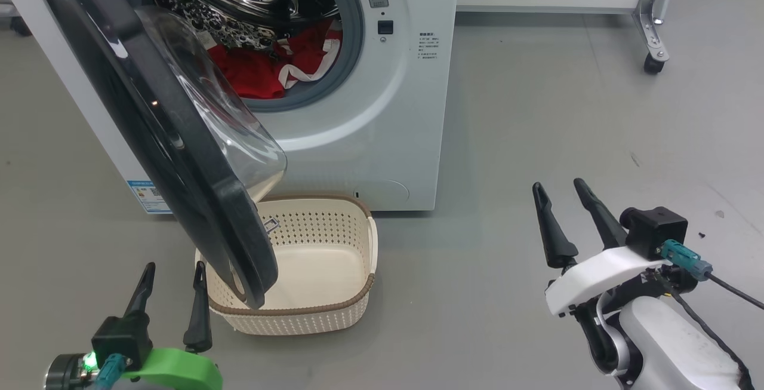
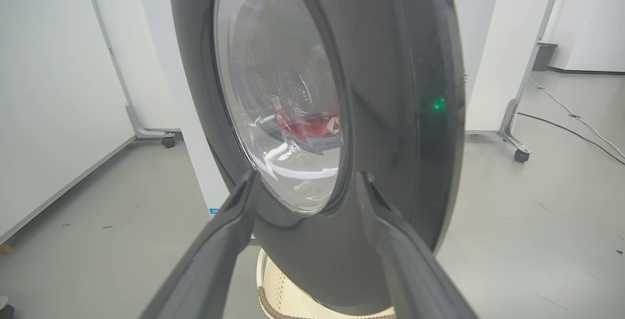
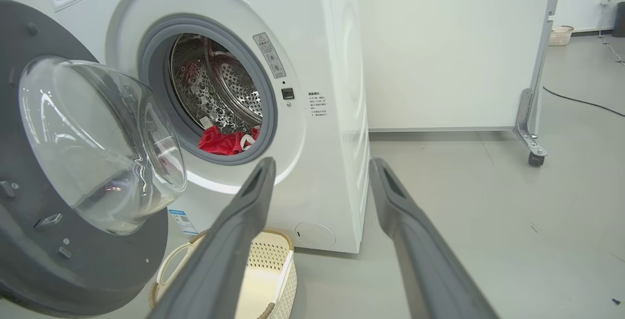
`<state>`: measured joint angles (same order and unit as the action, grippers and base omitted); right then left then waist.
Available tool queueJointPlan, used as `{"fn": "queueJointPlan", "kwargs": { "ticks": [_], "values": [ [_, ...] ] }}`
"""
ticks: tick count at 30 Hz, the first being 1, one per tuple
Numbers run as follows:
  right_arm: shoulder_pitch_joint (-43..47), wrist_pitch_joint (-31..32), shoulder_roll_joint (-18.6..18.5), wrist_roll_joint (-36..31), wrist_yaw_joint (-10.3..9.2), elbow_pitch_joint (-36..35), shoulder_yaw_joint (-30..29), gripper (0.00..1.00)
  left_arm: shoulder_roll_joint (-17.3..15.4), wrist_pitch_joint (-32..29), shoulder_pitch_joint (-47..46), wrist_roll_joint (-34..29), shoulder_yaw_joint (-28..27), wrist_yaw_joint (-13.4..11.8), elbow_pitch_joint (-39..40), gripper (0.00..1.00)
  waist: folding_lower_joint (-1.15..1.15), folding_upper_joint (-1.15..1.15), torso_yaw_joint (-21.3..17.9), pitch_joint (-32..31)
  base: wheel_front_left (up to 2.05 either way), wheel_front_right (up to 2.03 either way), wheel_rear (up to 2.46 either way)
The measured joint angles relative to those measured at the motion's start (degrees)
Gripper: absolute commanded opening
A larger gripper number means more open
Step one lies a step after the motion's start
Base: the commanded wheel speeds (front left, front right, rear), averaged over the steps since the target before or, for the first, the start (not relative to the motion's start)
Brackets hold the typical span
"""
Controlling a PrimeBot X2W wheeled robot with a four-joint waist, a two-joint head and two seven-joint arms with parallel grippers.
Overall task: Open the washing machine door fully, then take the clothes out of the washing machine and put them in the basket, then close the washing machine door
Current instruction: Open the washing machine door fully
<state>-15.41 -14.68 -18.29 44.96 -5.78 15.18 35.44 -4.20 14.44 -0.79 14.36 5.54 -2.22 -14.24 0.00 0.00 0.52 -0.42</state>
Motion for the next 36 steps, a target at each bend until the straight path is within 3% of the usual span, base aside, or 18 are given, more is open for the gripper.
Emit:
{"fn": "queueJointPlan", "kwargs": {
  "ticks": [13, 36],
  "values": [
    [4.4, 0.0, 1.0, -5.6, -0.42, -3.8, -3.4, 1.00, 0.1, 0.0, 0.8, 0.0, 0.1, 0.0, 0.0, 1.00, 0.00, 0.00, 0.0, 0.3, 0.00, 0.00, 0.00],
    [8.4, 0.0, 3.1, -9.6, -0.41, -7.3, -6.8, 1.00, 0.3, 0.0, 0.8, 0.2, 0.0, 0.3, 0.0, 1.00, 0.00, 0.00, 0.2, 0.7, 0.00, 0.00, 0.00]
  ]
}}
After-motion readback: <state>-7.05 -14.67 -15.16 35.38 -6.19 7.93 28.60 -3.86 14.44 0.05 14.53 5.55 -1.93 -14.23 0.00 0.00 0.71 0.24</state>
